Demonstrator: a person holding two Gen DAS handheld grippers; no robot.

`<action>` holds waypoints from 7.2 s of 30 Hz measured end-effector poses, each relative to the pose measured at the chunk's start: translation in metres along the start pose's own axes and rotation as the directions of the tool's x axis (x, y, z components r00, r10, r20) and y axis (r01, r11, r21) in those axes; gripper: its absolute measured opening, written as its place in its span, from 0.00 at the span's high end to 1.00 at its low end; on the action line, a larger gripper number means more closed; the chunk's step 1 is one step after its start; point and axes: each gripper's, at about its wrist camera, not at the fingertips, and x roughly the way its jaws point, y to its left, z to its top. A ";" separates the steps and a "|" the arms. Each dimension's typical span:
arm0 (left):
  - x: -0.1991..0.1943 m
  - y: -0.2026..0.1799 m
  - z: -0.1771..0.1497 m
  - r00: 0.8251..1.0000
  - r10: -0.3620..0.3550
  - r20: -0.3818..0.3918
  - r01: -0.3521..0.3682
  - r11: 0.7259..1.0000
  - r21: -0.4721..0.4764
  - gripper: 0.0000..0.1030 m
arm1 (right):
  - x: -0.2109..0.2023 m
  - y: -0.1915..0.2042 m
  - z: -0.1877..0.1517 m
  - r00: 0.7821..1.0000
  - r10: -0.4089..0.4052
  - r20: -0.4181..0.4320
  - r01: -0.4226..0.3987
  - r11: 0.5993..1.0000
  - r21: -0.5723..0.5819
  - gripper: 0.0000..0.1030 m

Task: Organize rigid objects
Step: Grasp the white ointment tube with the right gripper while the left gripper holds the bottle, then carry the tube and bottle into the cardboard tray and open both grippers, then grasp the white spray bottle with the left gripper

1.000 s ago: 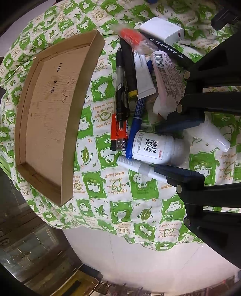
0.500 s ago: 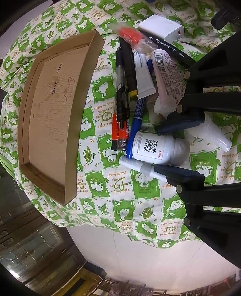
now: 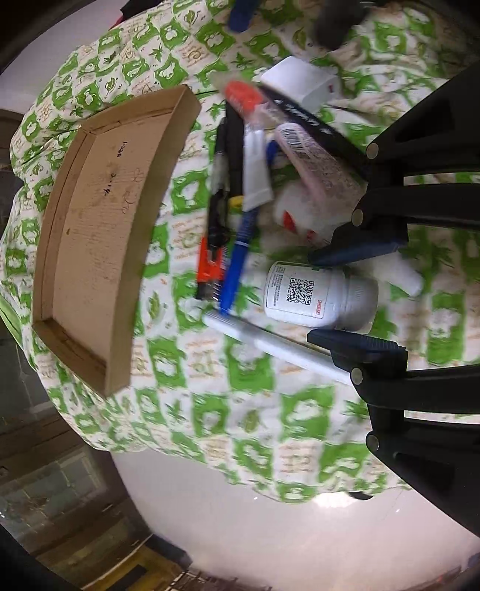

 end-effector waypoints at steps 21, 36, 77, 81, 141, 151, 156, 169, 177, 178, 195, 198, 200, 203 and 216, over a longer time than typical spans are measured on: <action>0.024 0.031 0.006 0.992 -0.123 -0.026 0.117 0.977 -0.178 0.64 | 0.076 0.061 0.011 0.965 0.076 -0.250 -0.173 0.904 -0.392 0.22; 0.026 0.056 -0.002 0.988 -0.156 -0.013 0.149 0.964 -0.220 0.66 | 0.100 0.059 0.033 0.955 0.139 -0.261 -0.229 0.905 -0.359 0.58; -0.012 0.012 0.006 0.980 -0.156 0.123 0.180 0.957 -0.225 0.67 | 0.056 -0.028 0.047 0.954 0.301 0.008 -0.300 0.945 0.130 0.86; -0.021 0.007 0.013 0.980 -0.149 0.134 0.177 0.958 -0.226 0.67 | 0.050 -0.032 0.045 0.963 0.269 0.030 -0.271 0.953 0.138 0.86; 0.055 -0.121 0.148 0.950 -0.308 0.052 0.307 0.951 0.023 0.61 | 0.111 -0.163 0.141 0.997 0.055 -0.057 -0.028 0.916 0.399 0.83; 0.045 -0.118 0.146 0.943 -0.324 0.073 0.325 0.946 0.005 0.39 | 0.081 -0.162 0.143 0.995 -0.030 0.092 -0.007 0.925 0.380 0.45; 0.021 -0.109 0.132 0.936 -0.334 0.113 0.335 0.942 0.007 0.39 | 0.070 -0.166 0.137 0.988 -0.048 0.145 -0.012 0.922 0.387 0.40; -0.024 0.007 0.050 0.967 -0.172 0.187 0.205 0.963 -0.176 0.22 | 0.046 -0.156 0.109 0.974 -0.052 0.222 -0.045 0.912 0.407 0.19; -0.010 0.070 -0.014 0.980 -0.108 0.166 0.170 0.891 -0.421 0.22 | 0.035 -0.116 0.082 0.974 0.029 0.223 -0.107 0.931 0.348 0.19; -0.009 0.069 -0.015 0.982 -0.101 0.158 0.160 0.894 -0.419 0.22 | 0.035 -0.110 0.079 0.975 0.040 0.219 -0.113 0.936 0.332 0.19; 0.008 -0.024 0.001 0.996 -0.039 0.083 0.042 0.998 -0.040 0.23 | 0.043 -0.081 0.058 0.984 0.105 0.143 -0.143 0.948 0.284 0.19; 0.013 -0.023 0.002 0.996 -0.041 0.082 0.046 0.997 -0.056 0.51 | 0.046 -0.080 0.052 0.981 0.153 0.116 -0.181 0.936 0.300 0.19; 0.016 -0.021 0.001 0.996 -0.047 0.071 0.052 0.997 -0.065 0.60 | 0.051 -0.080 0.047 0.979 0.191 0.077 -0.206 0.921 0.330 0.19; 0.012 -0.018 0.000 0.994 -0.061 0.091 0.068 0.995 -0.074 0.62 | 0.060 -0.078 0.038 0.977 0.213 0.009 -0.201 0.909 0.365 0.19; 0.012 -0.011 -0.001 0.993 -0.093 0.075 0.102 0.987 -0.125 0.65 | 0.061 -0.035 0.036 0.893 0.451 0.017 -0.437 0.855 0.278 0.19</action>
